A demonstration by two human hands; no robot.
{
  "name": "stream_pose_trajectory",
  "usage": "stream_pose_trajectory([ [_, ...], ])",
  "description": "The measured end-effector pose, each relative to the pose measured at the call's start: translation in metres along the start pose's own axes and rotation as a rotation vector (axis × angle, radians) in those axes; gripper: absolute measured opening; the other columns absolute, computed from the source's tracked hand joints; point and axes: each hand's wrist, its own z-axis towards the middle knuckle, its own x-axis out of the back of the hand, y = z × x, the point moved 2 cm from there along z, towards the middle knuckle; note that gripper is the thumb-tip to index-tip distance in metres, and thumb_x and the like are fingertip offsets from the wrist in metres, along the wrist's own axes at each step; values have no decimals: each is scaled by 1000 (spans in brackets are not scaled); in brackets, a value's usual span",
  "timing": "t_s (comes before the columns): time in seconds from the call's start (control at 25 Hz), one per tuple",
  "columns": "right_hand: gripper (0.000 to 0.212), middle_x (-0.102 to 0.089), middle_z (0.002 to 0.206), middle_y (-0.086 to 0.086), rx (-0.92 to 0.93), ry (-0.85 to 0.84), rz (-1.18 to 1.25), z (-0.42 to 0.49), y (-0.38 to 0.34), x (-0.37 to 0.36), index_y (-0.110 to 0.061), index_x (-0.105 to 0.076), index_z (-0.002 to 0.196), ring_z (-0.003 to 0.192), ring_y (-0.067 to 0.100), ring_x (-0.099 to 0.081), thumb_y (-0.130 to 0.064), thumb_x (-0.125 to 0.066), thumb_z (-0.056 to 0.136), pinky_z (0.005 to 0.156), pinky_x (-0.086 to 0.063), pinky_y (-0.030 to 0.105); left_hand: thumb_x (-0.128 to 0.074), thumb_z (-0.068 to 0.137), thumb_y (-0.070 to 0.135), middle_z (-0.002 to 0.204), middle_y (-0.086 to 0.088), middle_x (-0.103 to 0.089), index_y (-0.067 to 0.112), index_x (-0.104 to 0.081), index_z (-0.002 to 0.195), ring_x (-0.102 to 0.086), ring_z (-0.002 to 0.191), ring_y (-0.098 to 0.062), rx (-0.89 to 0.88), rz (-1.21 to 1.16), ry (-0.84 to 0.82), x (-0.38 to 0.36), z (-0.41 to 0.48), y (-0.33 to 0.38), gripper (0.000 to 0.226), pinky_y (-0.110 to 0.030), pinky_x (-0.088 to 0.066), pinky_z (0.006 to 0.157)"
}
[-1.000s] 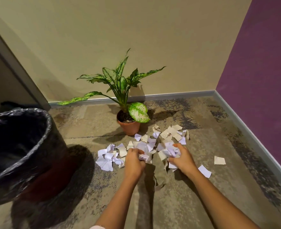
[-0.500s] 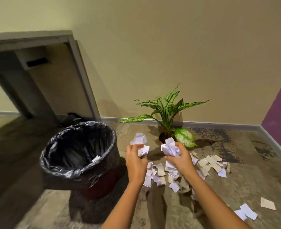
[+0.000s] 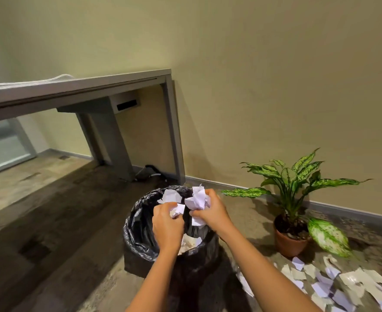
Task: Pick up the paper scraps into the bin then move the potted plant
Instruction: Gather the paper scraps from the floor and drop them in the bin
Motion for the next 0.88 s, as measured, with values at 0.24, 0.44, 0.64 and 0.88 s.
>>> stream_pose_trajectory([
  [0.24,88,-40,136,6,-53,-137,-140,8,-4,-29,-26,-38,135,124,25,-45,-33,-86,62,92,-46,33,-61,79,12,132,0,-54,27,-61,116,-56,113,-31,197,202,-83,11,11,-32,41,-44,-37,96],
  [0.44,63,-44,140,9,-82,-115,88,-2,-8,-12,-21,-43,133,132,26,-45,-9,-73,79,99,-46,36,-57,78,4,134,-1,-55,25,-60,120,-51,120,-29,155,173,-26,10,-2,-24,47,-47,-32,101],
  [0.64,43,-50,131,8,-123,-121,462,-21,-18,24,-22,-52,112,127,24,-51,13,-39,91,97,-46,33,-51,82,2,134,0,-57,26,-61,119,-50,124,-25,32,81,28,0,-24,14,45,-46,-30,104],
  [0.88,34,-60,115,17,-175,69,616,-48,7,91,-10,-54,103,105,31,-64,13,-33,92,91,-52,37,-48,82,0,124,-2,-64,23,-64,115,-54,116,-27,-80,3,65,-16,-61,48,43,-43,-36,99],
])
